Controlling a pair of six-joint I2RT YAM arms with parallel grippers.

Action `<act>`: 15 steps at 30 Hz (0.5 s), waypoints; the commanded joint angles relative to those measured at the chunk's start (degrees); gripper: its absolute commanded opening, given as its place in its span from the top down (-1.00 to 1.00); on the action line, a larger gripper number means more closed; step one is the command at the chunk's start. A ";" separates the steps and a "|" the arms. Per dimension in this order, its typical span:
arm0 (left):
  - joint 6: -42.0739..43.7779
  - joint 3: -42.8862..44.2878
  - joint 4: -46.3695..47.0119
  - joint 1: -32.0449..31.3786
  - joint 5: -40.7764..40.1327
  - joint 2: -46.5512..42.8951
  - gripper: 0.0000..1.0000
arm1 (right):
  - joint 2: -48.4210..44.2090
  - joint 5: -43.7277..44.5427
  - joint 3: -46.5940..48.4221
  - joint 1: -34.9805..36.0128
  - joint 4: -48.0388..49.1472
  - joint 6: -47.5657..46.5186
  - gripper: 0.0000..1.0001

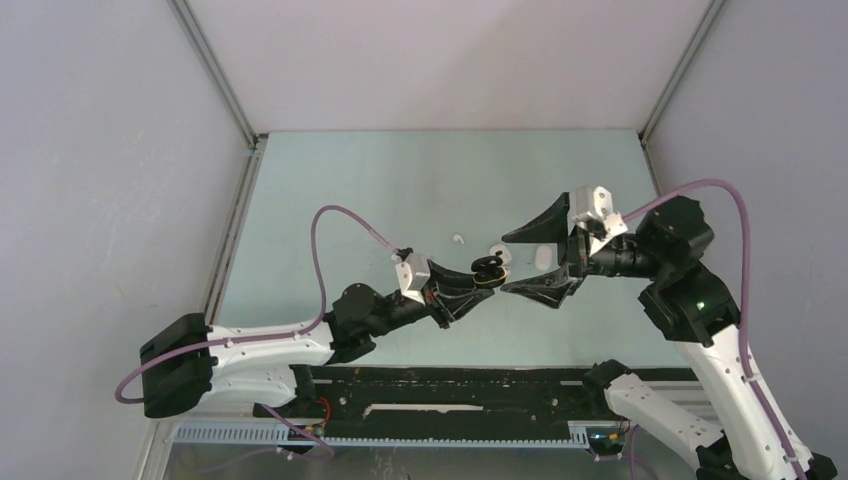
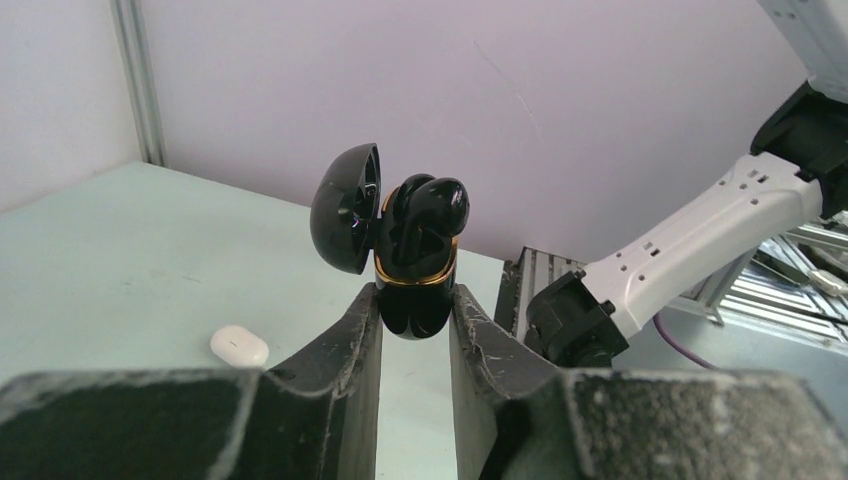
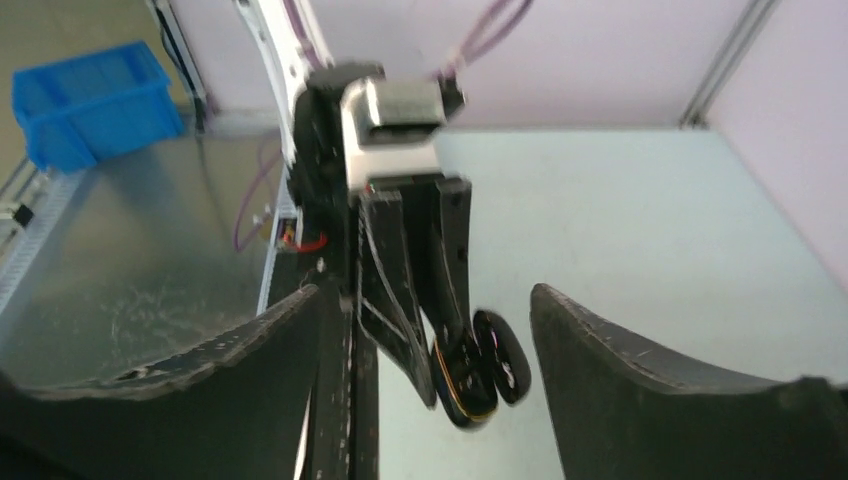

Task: Insert the wireless bluetooth earbuds into the charging case
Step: Close the charging case.

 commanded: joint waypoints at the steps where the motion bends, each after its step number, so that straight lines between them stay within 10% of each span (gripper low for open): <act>1: 1.69 1.79 -1.46 0.01 3.67 -0.10 1.00 | 0.89 1.31 1.37 -0.71 -16.54 -14.83 -0.63; 15: 11.55 2.83 -19.74 -0.09 9.16 -2.61 1.00 | 9.41 5.73 6.23 -1.97 -42.86 -28.97 -0.68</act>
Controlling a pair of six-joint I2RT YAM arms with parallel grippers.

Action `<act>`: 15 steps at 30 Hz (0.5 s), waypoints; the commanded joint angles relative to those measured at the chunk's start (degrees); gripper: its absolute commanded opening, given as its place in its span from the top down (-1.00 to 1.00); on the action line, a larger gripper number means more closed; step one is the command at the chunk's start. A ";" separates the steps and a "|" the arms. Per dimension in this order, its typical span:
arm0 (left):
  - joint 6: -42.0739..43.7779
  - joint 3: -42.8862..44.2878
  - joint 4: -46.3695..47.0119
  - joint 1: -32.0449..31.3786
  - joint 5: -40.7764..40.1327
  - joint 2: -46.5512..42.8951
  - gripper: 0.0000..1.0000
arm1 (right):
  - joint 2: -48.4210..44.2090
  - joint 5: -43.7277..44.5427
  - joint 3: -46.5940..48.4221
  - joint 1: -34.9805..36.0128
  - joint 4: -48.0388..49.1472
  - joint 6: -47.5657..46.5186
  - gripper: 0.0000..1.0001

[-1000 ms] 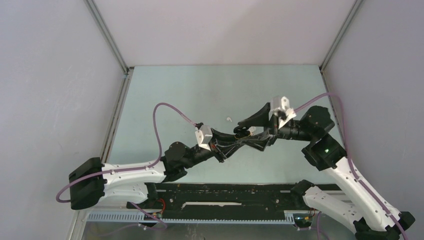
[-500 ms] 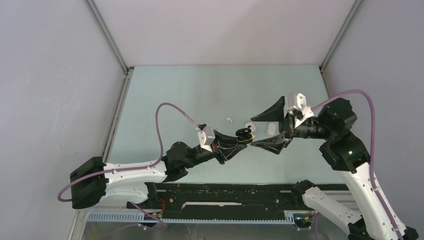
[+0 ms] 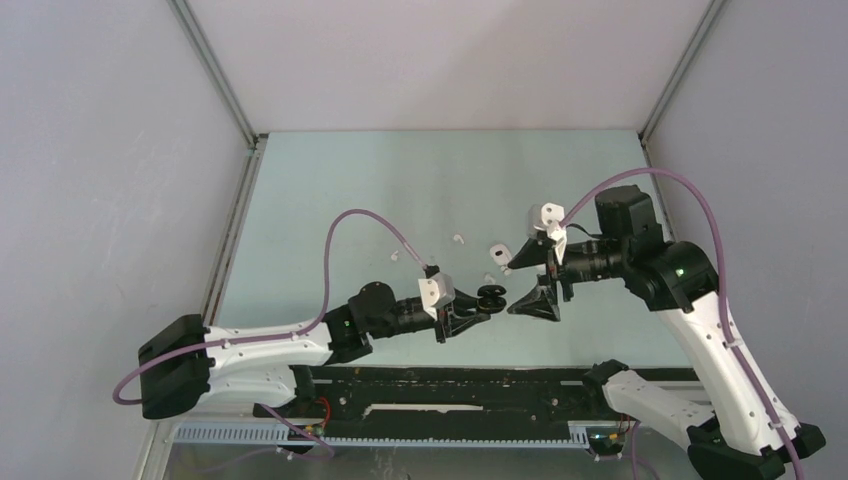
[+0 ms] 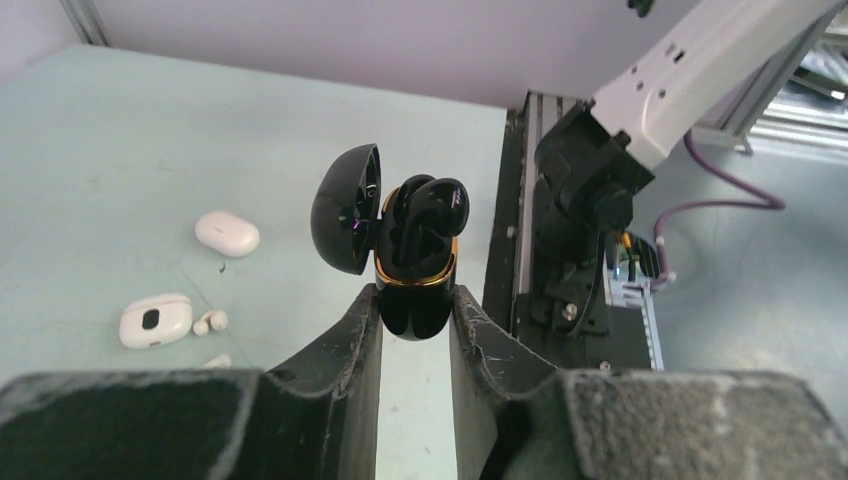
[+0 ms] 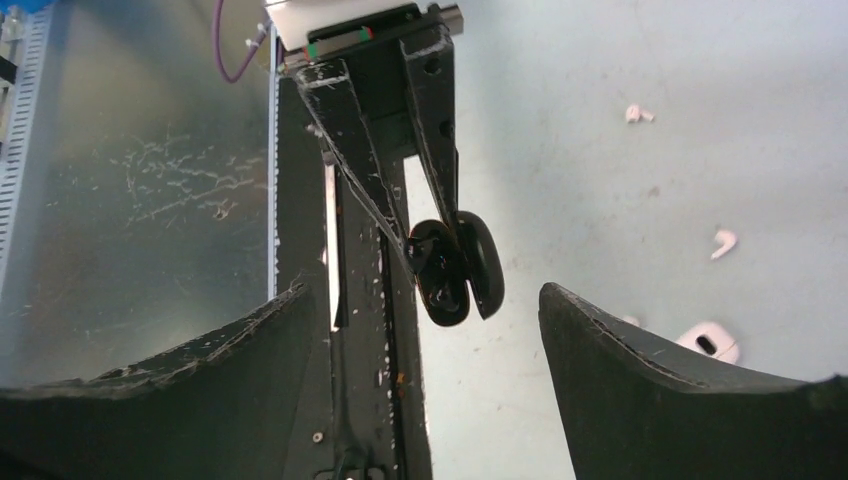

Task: Insert the wireless bluetooth earbuds into the charging case
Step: Close the charging case.

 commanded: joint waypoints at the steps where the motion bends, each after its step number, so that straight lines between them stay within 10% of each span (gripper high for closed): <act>1: 4.91 2.83 -4.06 -0.10 2.54 -1.91 1.00 | 2.37 1.21 1.97 -0.76 -6.43 -3.71 -0.67; 15: 4.23 3.43 -3.00 -0.45 4.86 -0.81 1.00 | 5.47 1.58 -2.54 0.81 -6.93 -9.35 -0.71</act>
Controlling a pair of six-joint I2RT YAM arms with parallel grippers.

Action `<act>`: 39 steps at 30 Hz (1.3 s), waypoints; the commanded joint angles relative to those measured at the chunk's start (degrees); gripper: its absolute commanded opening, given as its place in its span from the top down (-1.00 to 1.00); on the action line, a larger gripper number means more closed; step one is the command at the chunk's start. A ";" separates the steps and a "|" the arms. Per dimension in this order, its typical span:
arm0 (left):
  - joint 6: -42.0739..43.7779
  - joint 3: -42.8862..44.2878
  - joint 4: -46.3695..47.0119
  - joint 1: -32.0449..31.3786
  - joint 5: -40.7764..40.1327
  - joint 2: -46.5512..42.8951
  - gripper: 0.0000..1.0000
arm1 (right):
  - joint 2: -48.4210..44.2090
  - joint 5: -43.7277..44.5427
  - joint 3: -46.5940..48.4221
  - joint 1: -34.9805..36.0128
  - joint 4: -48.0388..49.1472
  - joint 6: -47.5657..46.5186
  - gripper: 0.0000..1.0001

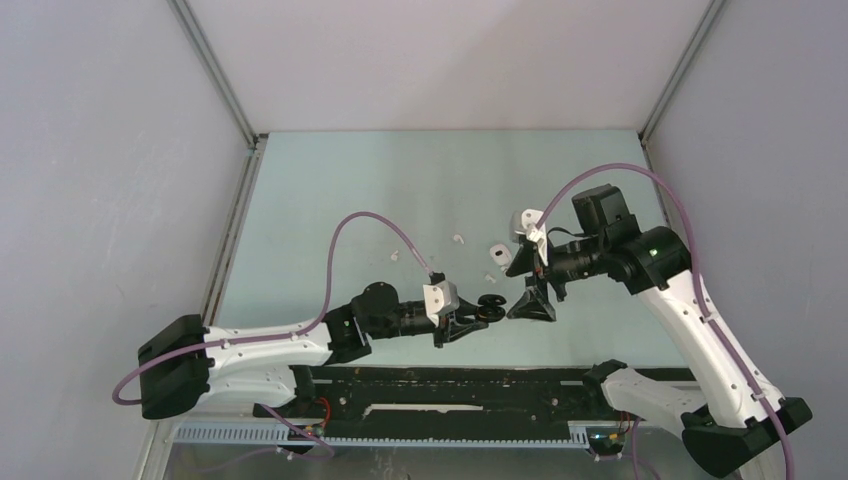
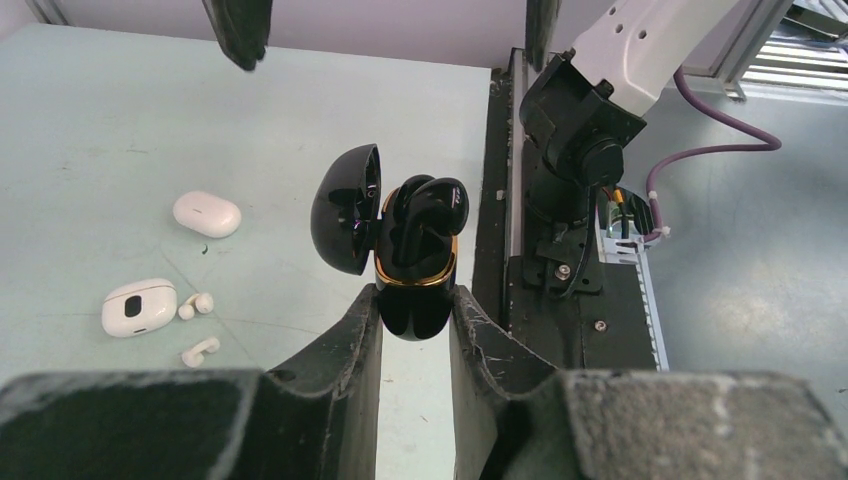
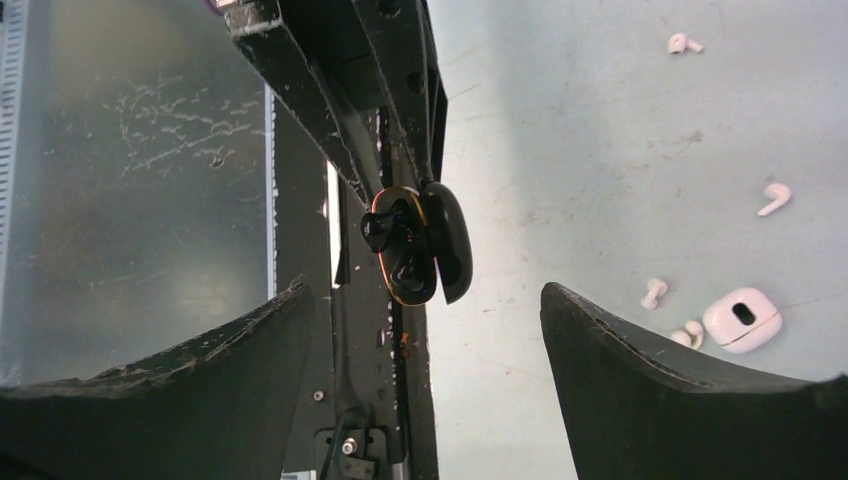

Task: Insert the wireless bluetooth earbuds into the charging case
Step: Close the charging case.

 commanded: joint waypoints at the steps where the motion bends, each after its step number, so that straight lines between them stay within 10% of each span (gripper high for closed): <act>1: 0.58 3.43 2.49 -0.41 1.55 -0.52 1.00 | 0.02 0.07 -1.80 1.21 0.00 -2.10 -0.71; 39: 0.09 6.17 1.65 -0.89 2.59 1.20 1.00 | 3.17 0.83 -3.84 1.80 6.14 4.71 -0.70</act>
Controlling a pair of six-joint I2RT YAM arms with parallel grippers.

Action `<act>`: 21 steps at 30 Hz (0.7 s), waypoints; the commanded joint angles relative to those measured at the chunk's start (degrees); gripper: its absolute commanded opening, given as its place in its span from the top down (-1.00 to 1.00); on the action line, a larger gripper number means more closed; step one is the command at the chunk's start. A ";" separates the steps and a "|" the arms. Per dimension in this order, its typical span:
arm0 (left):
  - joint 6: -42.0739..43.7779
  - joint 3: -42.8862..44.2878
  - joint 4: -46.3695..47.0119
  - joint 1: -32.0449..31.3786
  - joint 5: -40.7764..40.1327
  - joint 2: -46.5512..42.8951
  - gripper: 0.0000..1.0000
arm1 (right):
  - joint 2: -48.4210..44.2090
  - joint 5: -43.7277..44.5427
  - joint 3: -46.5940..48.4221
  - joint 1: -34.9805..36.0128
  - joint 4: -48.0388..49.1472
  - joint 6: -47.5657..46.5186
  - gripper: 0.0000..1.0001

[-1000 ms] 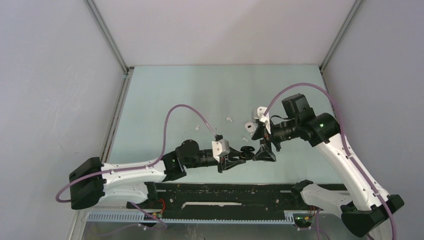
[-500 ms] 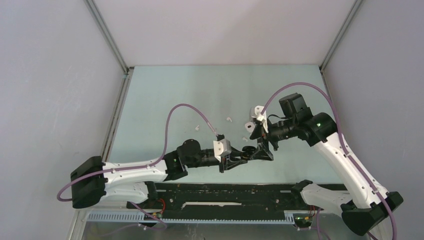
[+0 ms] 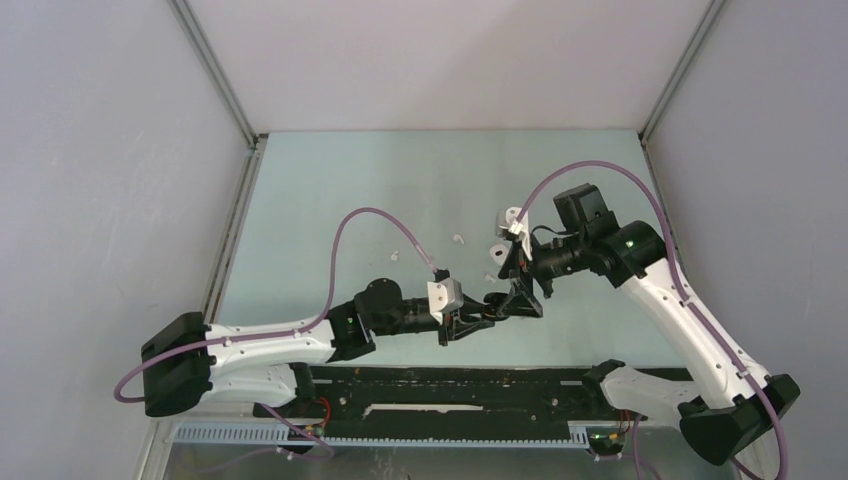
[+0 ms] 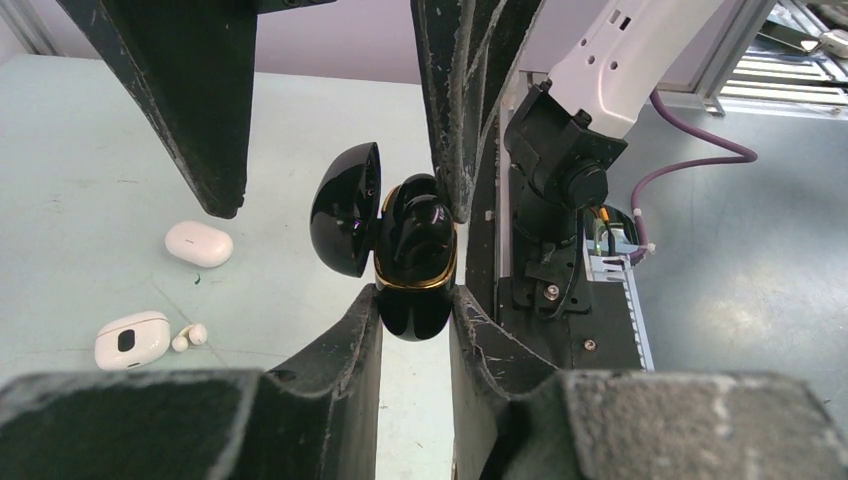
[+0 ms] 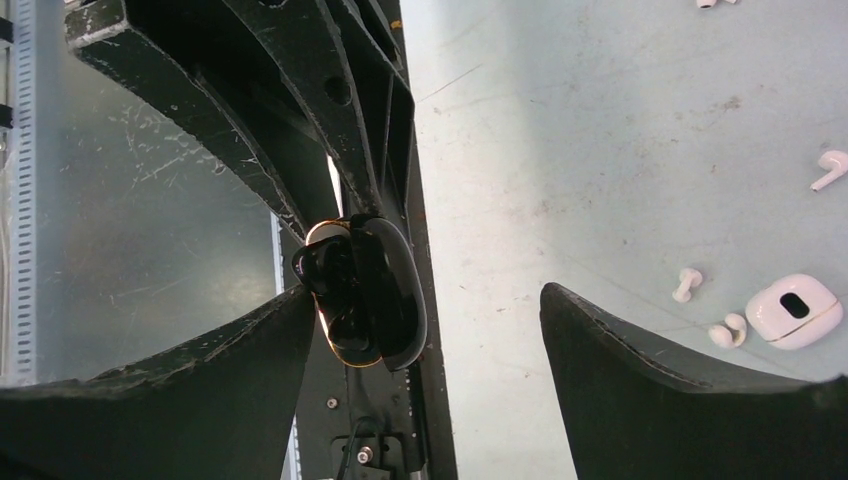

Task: Insert the wireless bluetooth earbuds into the charging case
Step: Close the charging case.

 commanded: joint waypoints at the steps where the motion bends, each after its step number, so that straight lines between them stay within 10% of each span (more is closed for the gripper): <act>1: 0.16 3.30 1.68 -0.44 0.93 -0.08 1.00 | -0.53 -2.49 0.12 -0.26 -0.01 -1.78 -0.72; 21: -0.35 3.98 1.81 -0.43 0.19 0.93 1.00 | -3.88 -6.15 0.04 2.26 -9.77 -13.92 -0.79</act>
